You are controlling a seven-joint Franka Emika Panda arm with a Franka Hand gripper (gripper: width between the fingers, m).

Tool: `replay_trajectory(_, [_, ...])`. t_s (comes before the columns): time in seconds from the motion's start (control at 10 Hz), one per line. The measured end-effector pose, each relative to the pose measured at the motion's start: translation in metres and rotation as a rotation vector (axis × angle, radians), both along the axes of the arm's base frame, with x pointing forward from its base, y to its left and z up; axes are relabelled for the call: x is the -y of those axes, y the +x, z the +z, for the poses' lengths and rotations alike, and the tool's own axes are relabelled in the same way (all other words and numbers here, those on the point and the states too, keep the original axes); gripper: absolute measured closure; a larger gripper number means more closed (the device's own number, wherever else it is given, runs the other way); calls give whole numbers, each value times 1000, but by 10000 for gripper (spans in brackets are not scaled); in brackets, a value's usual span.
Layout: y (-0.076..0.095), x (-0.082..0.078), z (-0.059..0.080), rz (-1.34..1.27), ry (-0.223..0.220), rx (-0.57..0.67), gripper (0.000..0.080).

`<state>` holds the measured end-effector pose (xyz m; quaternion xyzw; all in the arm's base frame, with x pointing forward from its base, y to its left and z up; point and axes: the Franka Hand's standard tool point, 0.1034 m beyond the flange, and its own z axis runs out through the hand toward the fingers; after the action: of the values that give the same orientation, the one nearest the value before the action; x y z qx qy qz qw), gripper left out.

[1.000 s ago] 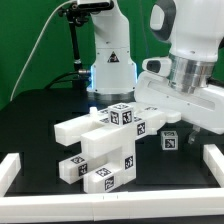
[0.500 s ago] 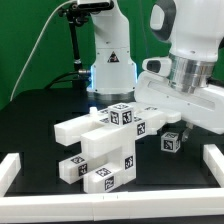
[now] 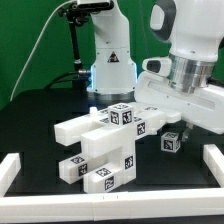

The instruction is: Assemble chair

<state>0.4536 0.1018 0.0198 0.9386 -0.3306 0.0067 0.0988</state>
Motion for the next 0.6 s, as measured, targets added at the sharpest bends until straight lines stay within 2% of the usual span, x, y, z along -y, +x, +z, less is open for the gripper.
replay_trajectory(0.3, [-1,-3,1,-6,2,1,515])
replay_trajectory(0.5, [-11,-33,11,1,25,8,515])
replay_trajectory(0.6, [-17,-42,25,9,49,7,515])
